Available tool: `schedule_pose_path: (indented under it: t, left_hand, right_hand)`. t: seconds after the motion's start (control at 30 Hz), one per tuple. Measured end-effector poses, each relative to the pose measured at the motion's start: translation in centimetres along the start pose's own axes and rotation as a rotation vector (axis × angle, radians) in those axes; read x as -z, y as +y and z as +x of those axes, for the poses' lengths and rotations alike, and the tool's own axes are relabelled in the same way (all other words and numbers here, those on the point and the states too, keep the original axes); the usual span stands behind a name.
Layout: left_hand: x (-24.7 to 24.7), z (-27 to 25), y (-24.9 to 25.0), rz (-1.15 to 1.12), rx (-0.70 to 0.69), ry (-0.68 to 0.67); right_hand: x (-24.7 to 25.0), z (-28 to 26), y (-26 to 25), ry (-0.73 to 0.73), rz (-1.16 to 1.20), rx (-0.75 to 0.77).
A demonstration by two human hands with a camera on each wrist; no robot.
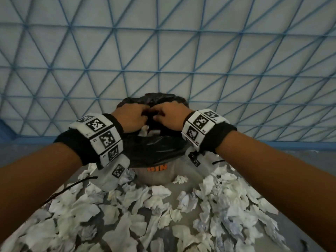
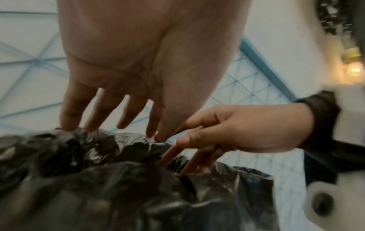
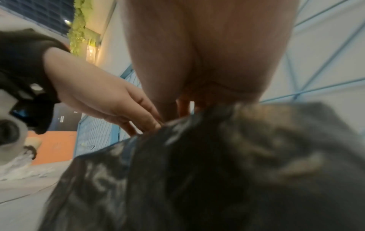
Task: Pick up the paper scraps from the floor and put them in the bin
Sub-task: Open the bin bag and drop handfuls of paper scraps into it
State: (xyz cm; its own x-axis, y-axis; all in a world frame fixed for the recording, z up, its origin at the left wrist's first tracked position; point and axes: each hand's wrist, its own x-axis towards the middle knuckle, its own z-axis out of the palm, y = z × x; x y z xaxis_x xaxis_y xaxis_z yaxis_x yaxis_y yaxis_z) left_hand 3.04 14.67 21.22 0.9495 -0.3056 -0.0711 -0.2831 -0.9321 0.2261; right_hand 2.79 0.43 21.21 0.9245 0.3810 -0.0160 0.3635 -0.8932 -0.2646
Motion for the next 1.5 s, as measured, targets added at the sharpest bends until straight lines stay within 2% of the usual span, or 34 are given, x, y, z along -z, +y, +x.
schedule_pose_path:
  t: [0.1,0.2,0.27,0.33,0.37,0.43,0.53,0.63,0.7,0.8,0.9,1.07,1.33,1.4,1.5]
  left_hand:
    - [-0.2,-0.9,2.5,-0.184,-0.153,0.28]
    - [-2.3,-3.1,7.1,-0.339,-0.388,0.441]
    - [-5.0,-4.2,10.3,-0.366,-0.561,0.416]
    - [-8.4,-4.2,13.0,-0.329,-0.664,0.287]
    - [-10.2,-3.6,14.0,-0.305,-0.658,0.192]
    - [-13.9,-1.4,15.2,-0.284,-0.538,-0.01]
    - [-18.7,2.2,15.9,-0.284,-0.378,-0.197]
    - [-22.6,4.4,16.0,-0.181,-0.252,-0.397]
    - [-24.4,4.8,16.0,-0.12,-0.19,-0.489]
    - [-26.3,5.0,16.3,-0.073,-0.192,-0.56]
    - [-27.1,5.2,16.9,-0.072,-0.192,-0.601]
    - [-28.5,5.8,17.2,0.025,-0.285,-0.634]
    - [-28.4,5.9,15.7,0.141,-0.309,-0.48]
    - [-27.9,6.0,14.4,0.096,-0.266,-0.437]
    - [-27.5,5.4,12.5,-0.037,-0.181,-0.342]
  right_hand:
    - [1.1,-1.0,2.1,0.223,0.101,-0.067]
    - [2.1,-2.5,5.9,0.417,0.176,-0.194]
    - [1.9,-3.4,9.4,0.472,0.188,-0.282]
    - [0.6,-4.1,13.2,0.436,0.179,-0.371]
    - [-0.5,-4.5,15.2,0.388,0.171,-0.411]
    - [-3.2,-5.4,18.9,0.246,0.123,-0.489]
    - [-8.1,-6.6,23.5,-0.014,0.027,-0.559]
    - [-12.9,-6.9,26.7,-0.236,-0.088,-0.562]
    - [-15.6,-6.6,28.5,-0.305,-0.092,-0.575]
    - [-18.9,-5.9,30.6,-0.382,-0.093,-0.579]
    - [-21.2,-5.5,31.7,-0.393,-0.127,-0.525]
    - [-20.8,-5.9,30.8,-0.345,-0.041,-0.537]
    - [-17.8,-8.0,28.0,-0.213,0.08,-0.592]
    - [-17.5,-9.0,26.4,-0.235,0.158,-0.574]
    - [-18.9,-10.1,23.8,-0.369,0.177,-0.463]
